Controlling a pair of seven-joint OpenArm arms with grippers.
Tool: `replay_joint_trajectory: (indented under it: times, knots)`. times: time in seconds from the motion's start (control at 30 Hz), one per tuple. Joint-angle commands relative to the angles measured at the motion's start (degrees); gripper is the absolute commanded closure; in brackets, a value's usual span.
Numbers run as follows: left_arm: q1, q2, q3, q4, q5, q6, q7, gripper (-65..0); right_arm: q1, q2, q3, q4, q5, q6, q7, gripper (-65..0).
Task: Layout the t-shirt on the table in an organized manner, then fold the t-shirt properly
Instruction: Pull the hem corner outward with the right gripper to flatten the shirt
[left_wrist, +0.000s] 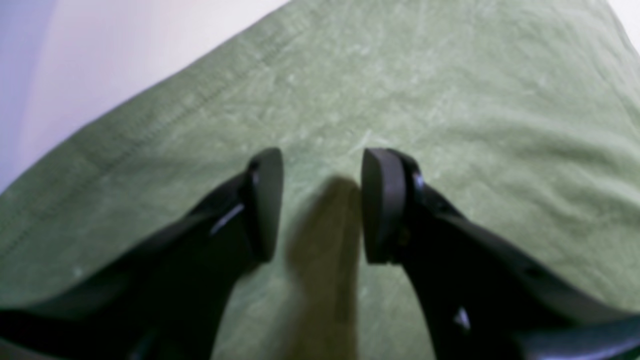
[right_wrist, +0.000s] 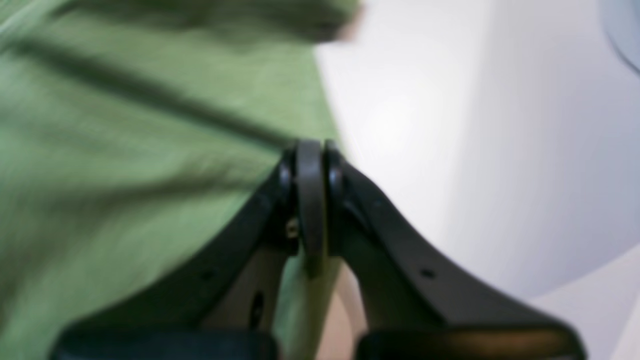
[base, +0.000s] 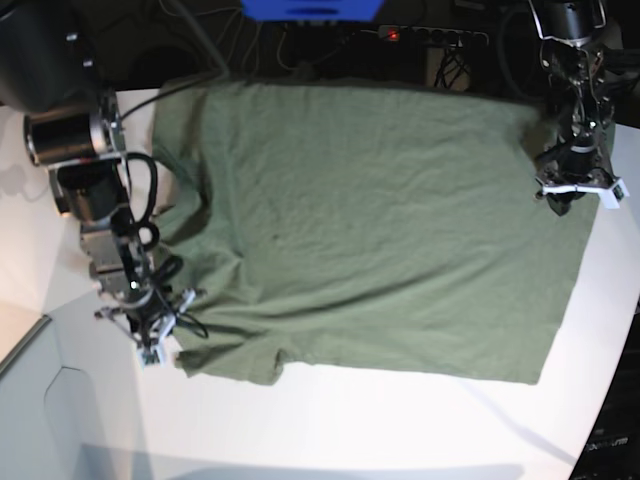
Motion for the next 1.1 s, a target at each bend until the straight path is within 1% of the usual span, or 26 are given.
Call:
replay_joint_trajectory:
  times: [0.0, 0.2, 0.3, 0.37, 0.47, 0.6, 0.7, 0.8, 0.87, 0.93, 1.07]
  knots:
    - [-0.3, -0.7, -0.2, 0.4, 0.0, 0.2, 0.6, -25.7, 3.4, -0.1, 0.0, 1.0, 0.2, -0.7, 2.0, 0.0]
    - [-0.3, -0.7, -0.2, 1.3, 0.0, 0.2, 0.8, -25.7, 6.7, -0.4, -0.1, 1.0, 0.2, -0.6, 1.6, -0.2]
    - [-0.3, -0.7, -0.2, 3.3, -0.1, 0.2, 1.0, -25.7, 6.0, -0.5, 0.0, 1.0, 0.2, -0.6, 1.4, -2.6]
    - [-0.3, -0.7, -0.2, 5.2, -0.1, 0.2, 1.1, -25.7, 3.2, -0.5, 0.0, 1.9, 0.2, -0.6, 1.7, -2.5]
    - [-0.1, -0.7, -0.2, 8.4, -0.5, 0.2, 1.1, -25.7, -2.2, -0.4, 0.2, 8.1, 0.2, -0.6, 1.4, -2.5]
    - [0.2, -0.7, -0.2, 12.4, -0.5, 0.2, 1.1, -25.5, -12.1, -0.5, 0.3, 21.3, 0.2, -0.6, 1.3, -2.5]
    - [2.1, -0.7, -0.4, 15.5, -0.5, 0.2, 1.1, -25.5, -20.6, -0.5, 0.4, 31.6, 0.4, -0.8, 1.1, -2.5]
    - [3.6, -1.0, -0.5, 16.4, -0.3, 0.2, 1.1, -25.6, -25.8, -0.6, 0.4, 37.3, 0.4, -0.8, -1.8, -2.5]
    - [4.4, -1.1, -0.6, 16.1, -0.1, 0.2, 1.1, -25.6, -26.9, -1.0, 0.4, 37.6, 0.5, -0.8, -3.1, -2.5]
    - [5.5, -1.1, -0.6, 16.1, -0.1, 0.2, 1.1, -25.6, -26.7, -1.4, 0.4, 35.2, 0.5, -0.8, -3.1, -2.5]
    - [7.6, -1.1, -0.6, 16.1, -0.1, 0.2, 1.1, -25.5, -21.8, -1.4, 0.4, 25.7, 0.5, -0.8, -2.9, -2.5]
